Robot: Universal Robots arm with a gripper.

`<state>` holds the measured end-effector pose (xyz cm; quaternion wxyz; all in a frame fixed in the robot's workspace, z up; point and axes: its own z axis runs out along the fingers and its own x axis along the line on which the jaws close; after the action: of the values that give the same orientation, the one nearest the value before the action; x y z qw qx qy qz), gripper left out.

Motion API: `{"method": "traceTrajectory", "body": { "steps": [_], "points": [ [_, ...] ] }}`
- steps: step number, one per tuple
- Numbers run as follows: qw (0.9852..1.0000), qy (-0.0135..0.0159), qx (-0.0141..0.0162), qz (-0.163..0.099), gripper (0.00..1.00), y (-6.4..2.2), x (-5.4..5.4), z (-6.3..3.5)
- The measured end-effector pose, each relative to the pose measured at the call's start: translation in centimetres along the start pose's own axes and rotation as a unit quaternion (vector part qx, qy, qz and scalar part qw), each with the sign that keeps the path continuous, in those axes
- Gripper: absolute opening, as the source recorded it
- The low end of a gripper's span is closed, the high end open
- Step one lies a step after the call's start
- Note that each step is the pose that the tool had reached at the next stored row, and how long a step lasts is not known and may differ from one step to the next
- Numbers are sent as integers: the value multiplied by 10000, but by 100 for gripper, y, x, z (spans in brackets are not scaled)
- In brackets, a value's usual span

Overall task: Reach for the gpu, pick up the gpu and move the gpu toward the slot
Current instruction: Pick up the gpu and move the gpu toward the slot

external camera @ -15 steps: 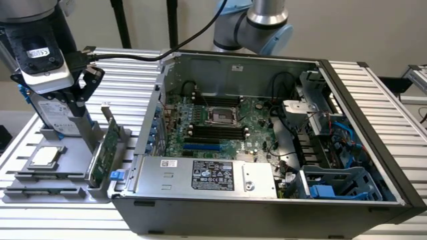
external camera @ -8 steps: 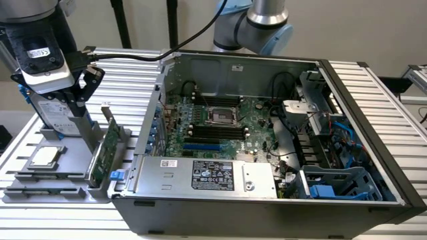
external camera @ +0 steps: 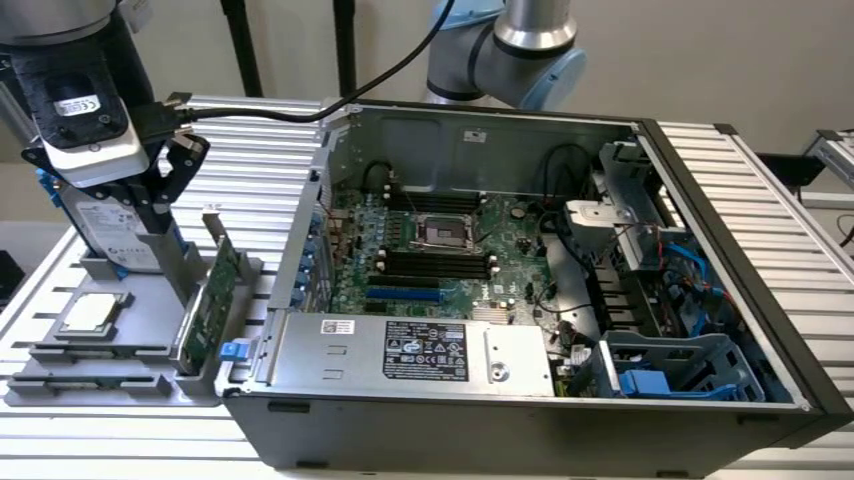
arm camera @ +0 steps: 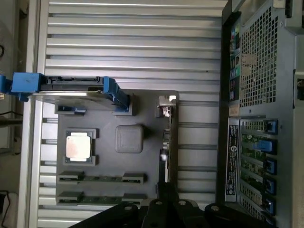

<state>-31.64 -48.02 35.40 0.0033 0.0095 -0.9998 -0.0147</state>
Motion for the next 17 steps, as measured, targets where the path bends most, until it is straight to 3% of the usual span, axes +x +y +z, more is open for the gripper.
{"method": "traceTrajectory", "body": {
  "steps": [5, 9, 17],
  "points": [
    [10000, 0, 0, 0, 24, 0, 0, 0],
    [10000, 0, 1, 0, 42, 0, 0, 3],
    [10000, 0, 29, 0, 42, -4, 0, 139]
  ]
}}
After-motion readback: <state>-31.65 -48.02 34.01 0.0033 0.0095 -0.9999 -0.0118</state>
